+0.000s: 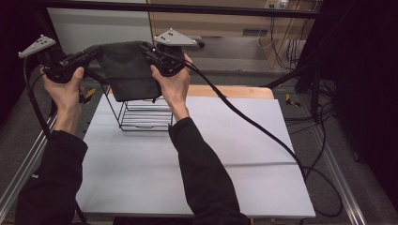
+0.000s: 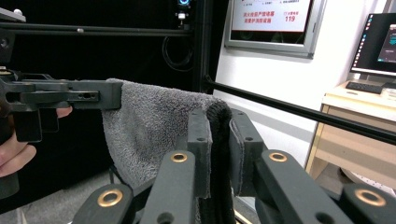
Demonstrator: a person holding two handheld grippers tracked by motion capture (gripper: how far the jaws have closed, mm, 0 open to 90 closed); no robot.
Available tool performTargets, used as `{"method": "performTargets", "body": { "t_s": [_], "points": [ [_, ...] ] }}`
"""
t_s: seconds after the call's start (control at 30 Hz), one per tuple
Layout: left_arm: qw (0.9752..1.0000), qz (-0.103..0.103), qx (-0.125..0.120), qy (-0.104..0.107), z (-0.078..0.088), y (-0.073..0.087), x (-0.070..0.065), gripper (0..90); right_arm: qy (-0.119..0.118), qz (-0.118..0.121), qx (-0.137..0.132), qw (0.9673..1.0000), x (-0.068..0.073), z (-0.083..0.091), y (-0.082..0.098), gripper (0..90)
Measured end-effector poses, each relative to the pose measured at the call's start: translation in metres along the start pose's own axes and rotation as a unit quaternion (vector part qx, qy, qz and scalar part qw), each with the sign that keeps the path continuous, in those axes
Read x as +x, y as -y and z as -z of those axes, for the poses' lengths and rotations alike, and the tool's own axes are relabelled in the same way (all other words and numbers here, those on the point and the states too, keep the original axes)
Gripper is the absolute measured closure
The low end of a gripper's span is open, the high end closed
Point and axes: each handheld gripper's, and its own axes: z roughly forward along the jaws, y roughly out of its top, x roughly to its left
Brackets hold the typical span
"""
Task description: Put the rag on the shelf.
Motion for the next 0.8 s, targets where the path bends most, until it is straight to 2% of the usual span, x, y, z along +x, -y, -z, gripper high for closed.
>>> {"method": "performTargets", "body": {
  "t_s": [0.17, 0.37, 0.53, 0.8],
  "points": [
    [1.0000, -0.002, 0.005, 0.005, 0.004, 0.003, -0.001, 80.9, 0.001, 0.001, 0.012, 0.9999, 0.004, 0.002, 0.002, 81.2],
    [0.9998, -0.008, 0.013, 0.010, 0.005, 0.006, -0.006, 80.9, -0.002, -0.009, 0.014, 0.9998, 0.003, 0.008, 0.011, 81.2],
    [0.9996, -0.013, 0.019, 0.013, 0.008, 0.011, -0.008, 80.9, -0.011, -0.016, 0.014, 0.9997, 0.004, 0.013, 0.018, 81.2],
    [0.9992, -0.012, 0.029, 0.024, 0.017, 0.021, -0.010, 80.6, -0.028, -0.008, 0.025, 0.9993, 0.009, 0.021, 0.025, 81.1]
  ]
}}
